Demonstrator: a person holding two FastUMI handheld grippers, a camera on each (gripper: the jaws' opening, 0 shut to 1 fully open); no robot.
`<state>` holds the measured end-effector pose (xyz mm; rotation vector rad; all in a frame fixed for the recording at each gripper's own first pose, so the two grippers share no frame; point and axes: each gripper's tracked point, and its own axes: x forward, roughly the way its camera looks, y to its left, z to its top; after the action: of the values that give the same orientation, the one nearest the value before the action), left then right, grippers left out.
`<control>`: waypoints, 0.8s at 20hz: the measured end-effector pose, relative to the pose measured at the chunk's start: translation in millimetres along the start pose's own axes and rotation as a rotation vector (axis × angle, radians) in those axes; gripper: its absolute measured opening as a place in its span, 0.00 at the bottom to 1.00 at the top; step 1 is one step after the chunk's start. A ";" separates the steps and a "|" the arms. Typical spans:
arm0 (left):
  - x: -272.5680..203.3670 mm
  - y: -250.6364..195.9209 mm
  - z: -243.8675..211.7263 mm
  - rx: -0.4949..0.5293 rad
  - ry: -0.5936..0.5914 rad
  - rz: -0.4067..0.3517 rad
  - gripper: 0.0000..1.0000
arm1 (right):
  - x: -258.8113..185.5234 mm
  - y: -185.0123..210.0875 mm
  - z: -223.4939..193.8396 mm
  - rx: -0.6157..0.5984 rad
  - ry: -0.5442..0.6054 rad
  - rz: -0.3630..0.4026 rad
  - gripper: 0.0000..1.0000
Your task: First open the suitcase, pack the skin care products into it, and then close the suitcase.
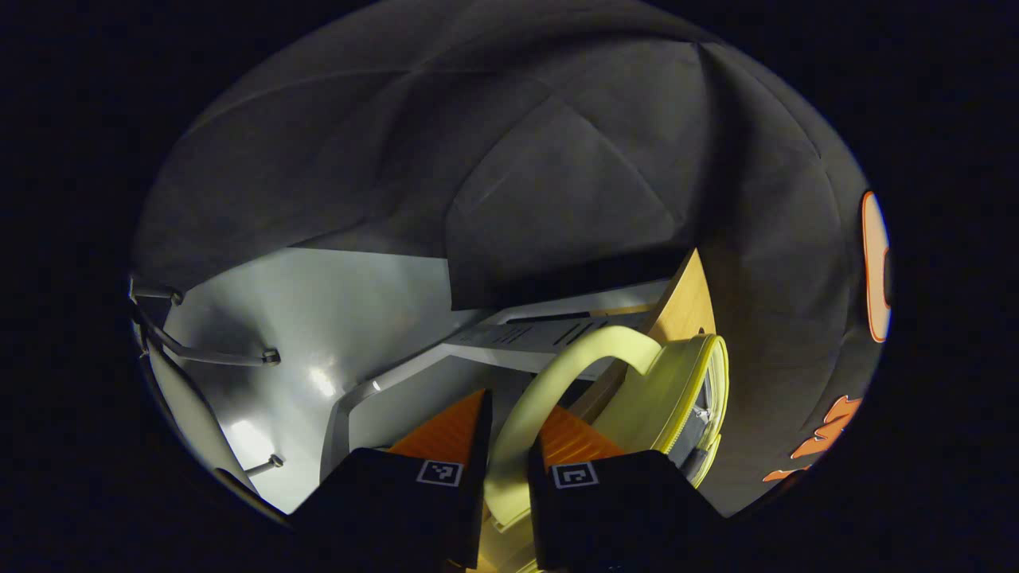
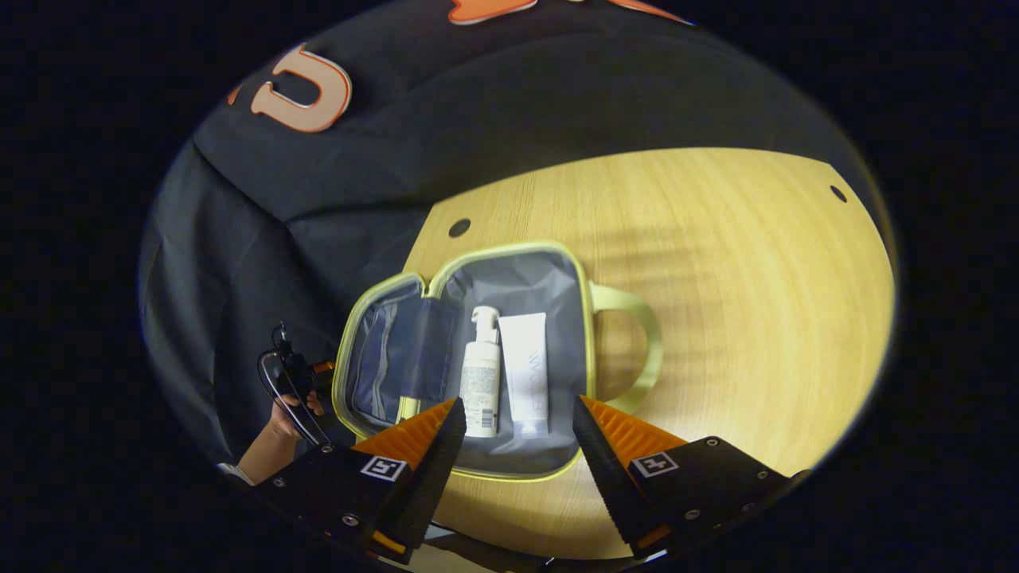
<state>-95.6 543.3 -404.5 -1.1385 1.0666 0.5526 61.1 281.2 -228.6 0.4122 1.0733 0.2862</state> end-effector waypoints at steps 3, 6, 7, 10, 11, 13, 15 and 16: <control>-5.3 -7.5 1.9 0.058 -0.007 -0.021 0.21 | -26.1 -15.5 22.0 0.005 -0.143 -0.048 0.91; -16.5 -14.4 6.4 0.145 -0.035 -0.021 0.17 | -51.0 -28.5 40.2 0.011 -0.275 -0.104 0.95; -19.0 -17.5 9.7 0.185 -0.053 -0.016 0.17 | -59.5 -33.9 47.0 0.010 -0.314 -0.125 0.95; -36.4 -31.2 19.3 0.295 -0.140 -0.005 0.10 | -82.8 -45.3 55.0 0.018 -0.384 -0.152 0.95; -41.1 -40.4 18.2 0.335 -0.163 -0.004 0.10 | -90.0 -49.8 58.0 0.020 -0.405 -0.161 0.95; -52.2 -59.4 23.3 0.401 -0.248 -0.017 0.03 | -101.6 -64.9 62.4 0.024 -0.435 -0.184 0.95; -77.8 -71.7 24.2 0.465 -0.319 -0.012 0.03 | -115.5 -74.8 69.0 0.024 -0.469 -0.196 0.95; -93.3 -78.5 23.7 0.494 -0.351 -0.007 0.03 | -122.9 -80.7 72.0 0.023 -0.493 -0.204 0.95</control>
<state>-62.4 550.2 -285.0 -0.5850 0.8292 0.4297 72.0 144.5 -139.3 0.3647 0.6277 -0.0136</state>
